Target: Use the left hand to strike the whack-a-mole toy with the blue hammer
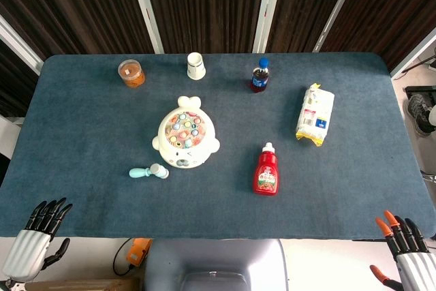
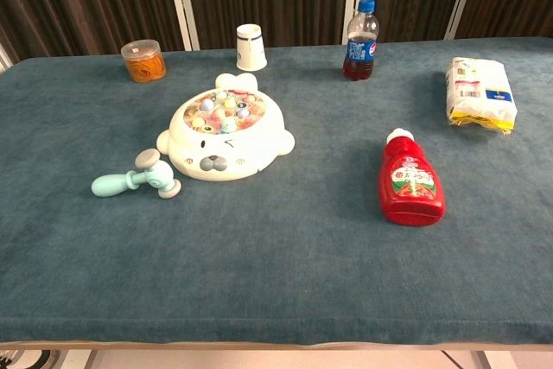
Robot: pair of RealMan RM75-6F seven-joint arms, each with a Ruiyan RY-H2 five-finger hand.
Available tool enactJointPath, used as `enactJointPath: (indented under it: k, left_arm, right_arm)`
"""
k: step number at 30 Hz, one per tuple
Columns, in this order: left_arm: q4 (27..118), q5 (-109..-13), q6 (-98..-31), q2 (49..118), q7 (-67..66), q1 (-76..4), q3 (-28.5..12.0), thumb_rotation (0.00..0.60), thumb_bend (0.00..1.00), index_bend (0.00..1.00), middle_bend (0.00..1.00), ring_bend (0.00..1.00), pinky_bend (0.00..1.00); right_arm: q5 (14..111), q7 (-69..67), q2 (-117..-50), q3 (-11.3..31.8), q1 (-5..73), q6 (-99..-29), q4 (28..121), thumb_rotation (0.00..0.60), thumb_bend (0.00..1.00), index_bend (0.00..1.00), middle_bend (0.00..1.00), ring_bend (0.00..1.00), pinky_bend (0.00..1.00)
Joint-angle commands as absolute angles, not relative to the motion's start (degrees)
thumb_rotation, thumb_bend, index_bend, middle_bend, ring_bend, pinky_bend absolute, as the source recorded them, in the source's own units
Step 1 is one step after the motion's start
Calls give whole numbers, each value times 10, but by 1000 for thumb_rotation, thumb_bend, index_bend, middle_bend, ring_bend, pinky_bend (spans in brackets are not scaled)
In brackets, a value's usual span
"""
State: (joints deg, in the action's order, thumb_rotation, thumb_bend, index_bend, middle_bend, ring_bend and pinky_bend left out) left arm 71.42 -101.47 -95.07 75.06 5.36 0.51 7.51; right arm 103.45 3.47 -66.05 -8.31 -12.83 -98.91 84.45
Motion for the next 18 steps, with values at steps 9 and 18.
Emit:
enactJointPath:
  k: [9,18]
  left_arm:
    - [705,-1047,-906,768,108,-51,72,600,402,0,0,0,2]
    - [758,-1007,-784,781,148,-142,34,600,402,0,0,0,1]
  right_arm:
    - [1040,32,-660,-86,-128,-991,844,600,174,0,20,0,0]
    - [1040,40,-663,-85,-123,-980,848,600,174,0,20,0,0]
